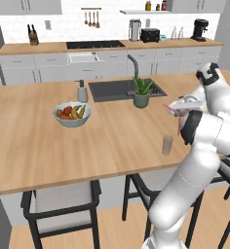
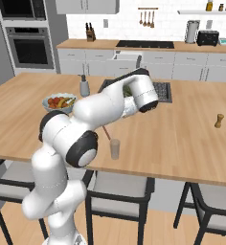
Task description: Take a straw from the drawer in front and place it inside the glass cup on the dining counter.
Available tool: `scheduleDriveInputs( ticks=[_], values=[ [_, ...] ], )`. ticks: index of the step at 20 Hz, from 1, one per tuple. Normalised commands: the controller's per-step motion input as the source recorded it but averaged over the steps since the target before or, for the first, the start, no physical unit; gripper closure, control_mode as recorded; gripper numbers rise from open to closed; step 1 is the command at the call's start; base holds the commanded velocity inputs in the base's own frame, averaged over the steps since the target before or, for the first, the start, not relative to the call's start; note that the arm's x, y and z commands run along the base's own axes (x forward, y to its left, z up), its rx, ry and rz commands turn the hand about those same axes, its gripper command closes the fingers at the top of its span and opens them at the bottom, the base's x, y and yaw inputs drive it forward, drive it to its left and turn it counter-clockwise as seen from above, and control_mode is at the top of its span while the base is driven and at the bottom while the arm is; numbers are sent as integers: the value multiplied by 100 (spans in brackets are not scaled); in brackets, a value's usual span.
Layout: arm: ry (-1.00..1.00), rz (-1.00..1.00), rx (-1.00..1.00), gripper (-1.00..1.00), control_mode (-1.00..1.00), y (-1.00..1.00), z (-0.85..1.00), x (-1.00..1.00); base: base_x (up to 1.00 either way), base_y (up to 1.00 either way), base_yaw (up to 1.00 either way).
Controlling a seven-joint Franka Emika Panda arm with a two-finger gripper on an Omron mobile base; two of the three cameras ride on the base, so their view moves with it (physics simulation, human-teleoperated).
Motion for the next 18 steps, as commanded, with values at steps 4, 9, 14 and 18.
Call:
scheduleDriveInputs(
  ticks=[4, 9, 14, 18],
  values=[
    [-39, 0, 26, 100, -100, 0, -11, -12, 0, 0, 0],
    [-31, -6, 28, 100, -100, 0, -3, 0, 0, 0, 0],
    [-1, -29, 28, 100, -100, -23, 0, -21, 0, 0, 0],
    [-3, -46, 31, 100, -100, -21, 0, -28, 0, 0, 0]
  ],
)
